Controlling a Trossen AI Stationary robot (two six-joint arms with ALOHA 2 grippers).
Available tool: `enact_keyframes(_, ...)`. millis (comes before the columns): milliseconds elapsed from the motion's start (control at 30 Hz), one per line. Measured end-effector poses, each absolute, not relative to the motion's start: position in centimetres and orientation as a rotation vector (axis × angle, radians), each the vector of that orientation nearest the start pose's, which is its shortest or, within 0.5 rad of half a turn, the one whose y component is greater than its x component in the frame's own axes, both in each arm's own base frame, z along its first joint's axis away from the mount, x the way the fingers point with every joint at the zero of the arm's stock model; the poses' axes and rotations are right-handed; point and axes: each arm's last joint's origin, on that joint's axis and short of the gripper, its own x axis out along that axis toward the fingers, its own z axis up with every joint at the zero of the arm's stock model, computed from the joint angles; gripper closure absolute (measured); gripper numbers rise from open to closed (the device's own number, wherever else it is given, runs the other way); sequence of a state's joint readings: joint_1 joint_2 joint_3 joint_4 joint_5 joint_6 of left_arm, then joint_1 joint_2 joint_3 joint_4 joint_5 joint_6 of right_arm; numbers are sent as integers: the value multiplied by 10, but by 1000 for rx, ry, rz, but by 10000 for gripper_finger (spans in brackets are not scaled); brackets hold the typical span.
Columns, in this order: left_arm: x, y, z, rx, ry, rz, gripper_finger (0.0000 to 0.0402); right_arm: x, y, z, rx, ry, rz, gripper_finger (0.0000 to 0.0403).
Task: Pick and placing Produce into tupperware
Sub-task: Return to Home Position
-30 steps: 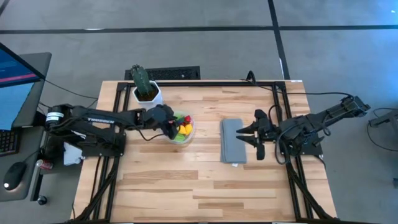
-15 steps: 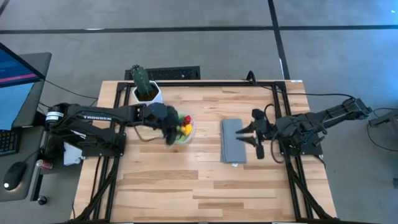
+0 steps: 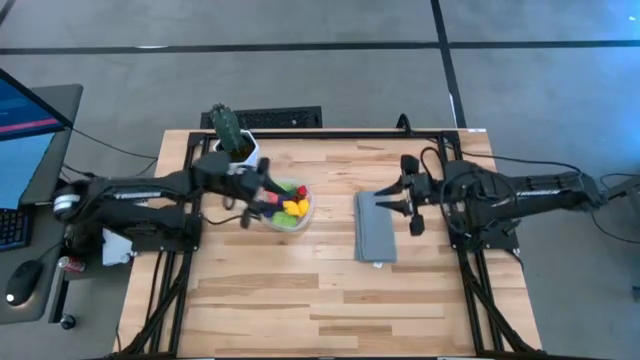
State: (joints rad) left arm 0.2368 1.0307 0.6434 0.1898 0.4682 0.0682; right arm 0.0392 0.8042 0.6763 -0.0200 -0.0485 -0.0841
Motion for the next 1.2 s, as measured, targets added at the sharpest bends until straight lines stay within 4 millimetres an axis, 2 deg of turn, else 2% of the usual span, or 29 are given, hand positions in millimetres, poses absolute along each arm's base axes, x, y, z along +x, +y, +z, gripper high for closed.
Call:
enact_keyframes(133, 181, 43, 267, 7, 30, -185, 226, 179, -8, 298, -83, 52, 89, 276)
enact_keyframes(267, 149, 37, 260, 44, -65, -120, 226, 173, -18, 276, -87, -47, 30, 276)
enact_keyframes(533, 107, 26, 236, 50, -211, -3, 226, 158, -23, 222, -12, -200, -50, 276)
enact_keyframes(667, 93, 22, 224, 24, -278, 9, 226, 147, -20, 208, 7, -268, -177, 276)
enact_keyframes(800, 82, 19, 218, 1, -304, 12, 226, 135, -14, 193, -10, -319, -221, 276)
enact_keyframes(1067, 83, 18, 218, -31, -287, -29, 226, 118, -6, 202, -81, -357, -245, 276)
enact_keyframes(1200, 80, 16, 226, -32, -268, -51, 226, 106, -4, 203, -80, -362, -236, 276)
